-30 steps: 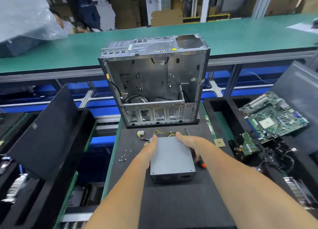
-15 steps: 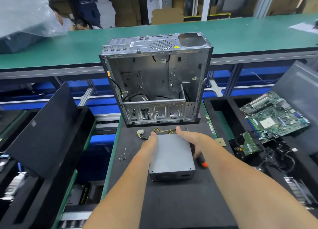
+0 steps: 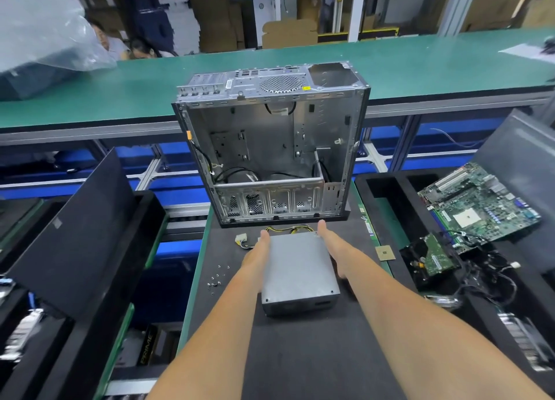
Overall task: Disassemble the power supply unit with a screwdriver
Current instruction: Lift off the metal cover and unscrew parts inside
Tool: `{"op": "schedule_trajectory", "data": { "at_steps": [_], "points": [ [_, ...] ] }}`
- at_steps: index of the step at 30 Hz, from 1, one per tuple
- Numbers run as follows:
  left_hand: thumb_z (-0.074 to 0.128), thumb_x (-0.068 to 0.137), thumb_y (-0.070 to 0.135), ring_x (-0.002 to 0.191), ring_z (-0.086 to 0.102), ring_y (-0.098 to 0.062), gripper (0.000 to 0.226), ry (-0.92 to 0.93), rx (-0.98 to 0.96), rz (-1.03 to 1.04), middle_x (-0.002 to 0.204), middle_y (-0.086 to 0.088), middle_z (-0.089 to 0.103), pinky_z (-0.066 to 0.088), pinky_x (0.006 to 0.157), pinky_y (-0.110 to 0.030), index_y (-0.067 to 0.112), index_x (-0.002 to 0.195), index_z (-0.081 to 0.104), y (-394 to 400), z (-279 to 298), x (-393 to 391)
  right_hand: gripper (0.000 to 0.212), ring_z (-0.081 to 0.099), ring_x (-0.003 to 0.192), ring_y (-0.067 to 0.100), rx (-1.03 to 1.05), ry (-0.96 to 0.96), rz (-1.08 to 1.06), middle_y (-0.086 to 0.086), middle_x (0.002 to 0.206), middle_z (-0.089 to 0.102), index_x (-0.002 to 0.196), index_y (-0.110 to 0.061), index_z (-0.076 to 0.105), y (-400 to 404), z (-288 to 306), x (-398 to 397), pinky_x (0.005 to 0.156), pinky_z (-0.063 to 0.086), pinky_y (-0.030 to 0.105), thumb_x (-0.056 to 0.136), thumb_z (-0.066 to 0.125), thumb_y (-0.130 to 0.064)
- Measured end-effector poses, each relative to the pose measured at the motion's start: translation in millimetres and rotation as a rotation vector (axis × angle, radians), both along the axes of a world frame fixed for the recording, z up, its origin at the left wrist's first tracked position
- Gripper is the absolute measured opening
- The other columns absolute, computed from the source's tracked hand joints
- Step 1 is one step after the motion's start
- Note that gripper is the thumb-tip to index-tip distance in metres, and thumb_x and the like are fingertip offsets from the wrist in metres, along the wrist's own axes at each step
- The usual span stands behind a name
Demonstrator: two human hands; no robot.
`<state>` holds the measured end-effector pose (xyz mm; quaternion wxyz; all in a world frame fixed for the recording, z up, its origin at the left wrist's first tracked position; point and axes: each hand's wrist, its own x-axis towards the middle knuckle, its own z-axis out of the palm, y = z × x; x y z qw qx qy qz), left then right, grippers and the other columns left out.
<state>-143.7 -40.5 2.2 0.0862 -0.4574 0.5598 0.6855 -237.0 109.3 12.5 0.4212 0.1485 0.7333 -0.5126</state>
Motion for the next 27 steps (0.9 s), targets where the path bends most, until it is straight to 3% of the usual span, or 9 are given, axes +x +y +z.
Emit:
{"op": "schedule_trajectory", "data": {
  "at_steps": [4,6,8,9,13,18,23,25,27],
  "points": [
    [0.028,0.083,0.079,0.101,0.064,-0.029,0.080,0.050,0.110,0.116,0.113,-0.010,0.066,0.053,0.083,-0.041,0.013,0.117,0.060,-3.4,-5.6,0.9,0.084,0.056,0.121,0.031,-0.037,-0.016,-0.071,0.013,0.134,0.057,0.138,-0.015,0.046,-2.1,-3.0,-2.5,0.108,0.043,0.045,0.089,0.023,-0.079],
    [0.021,0.085,0.079,0.093,0.067,-0.030,0.082,0.066,0.192,0.162,0.101,-0.013,0.070,0.054,0.083,-0.044,0.012,0.102,0.064,-5.6,-8.2,0.3,0.078,0.067,0.097,0.029,0.012,-0.026,-0.116,0.013,0.110,0.067,0.122,-0.011,0.054,-0.6,-1.0,-4.5,0.084,0.057,0.039,0.090,0.027,-0.077],
    [0.020,0.088,0.074,0.097,0.066,-0.033,0.080,0.071,0.216,0.162,0.104,-0.016,0.070,0.051,0.091,-0.049,0.010,0.102,0.065,-8.3,-8.1,-0.9,0.064,0.069,0.075,0.025,0.044,-0.030,-0.122,0.010,0.089,0.070,0.111,-0.010,0.057,1.7,2.3,-5.9,0.055,0.054,0.029,0.092,0.040,-0.069],
    [0.023,0.090,0.069,0.096,0.066,-0.033,0.073,0.064,0.202,0.167,0.102,-0.015,0.070,0.052,0.090,-0.047,0.010,0.100,0.065,-9.8,-7.2,-1.6,0.055,0.068,0.070,0.024,0.046,-0.036,-0.118,0.009,0.082,0.069,0.107,-0.010,0.059,2.4,4.5,-6.5,0.051,0.051,0.027,0.093,0.045,-0.062],
    [0.045,0.092,0.031,0.078,0.067,-0.029,0.029,0.028,0.141,0.136,0.078,-0.007,0.070,0.054,0.071,-0.035,0.013,0.081,0.066,-13.9,-1.9,-2.7,0.025,0.062,0.069,0.022,0.021,-0.080,-0.124,0.005,0.077,0.065,0.089,-0.012,0.059,0.4,7.7,-10.6,0.068,0.051,0.026,0.092,0.048,-0.034],
    [0.043,0.088,0.027,0.074,0.059,-0.027,0.027,-0.016,0.127,0.144,0.068,-0.003,0.061,0.047,0.071,-0.031,0.015,0.068,0.056,-15.1,-2.1,-6.8,0.023,0.047,0.056,0.014,0.101,-0.105,-0.101,0.002,0.072,0.057,0.084,-0.013,0.047,-1.7,6.6,-14.6,0.042,0.029,0.022,0.089,0.046,-0.036],
    [0.047,0.085,0.033,0.091,0.062,-0.027,0.022,-0.112,0.058,0.087,0.084,-0.005,0.066,0.045,0.087,-0.030,0.015,0.074,0.056,-18.9,-5.9,-11.6,0.027,0.059,0.083,0.016,0.133,-0.122,-0.103,0.002,0.091,0.062,0.089,-0.013,0.049,-5.5,-3.6,-20.4,0.062,0.039,0.022,0.089,0.048,-0.041],
    [0.050,0.081,0.031,0.081,0.065,-0.026,0.021,-0.157,0.043,0.044,0.074,-0.005,0.067,0.049,0.085,-0.030,0.015,0.069,0.055,-21.5,-4.4,-13.1,0.027,0.065,0.085,0.016,0.157,-0.105,-0.111,0.001,0.088,0.064,0.083,-0.013,0.049,-8.3,-4.7,-25.1,0.067,0.046,0.022,0.091,0.048,-0.039],
    [0.052,0.077,0.028,0.061,0.065,-0.024,0.021,-0.196,0.049,-0.001,0.056,-0.003,0.062,0.054,0.070,-0.029,0.015,0.061,0.055,-25.1,0.3,-13.7,0.021,0.069,0.082,0.019,0.146,-0.091,-0.083,0.002,0.080,0.068,0.083,-0.011,0.053,-7.8,-4.0,-27.7,0.070,0.054,0.025,0.088,0.052,-0.032]
  ]
}}
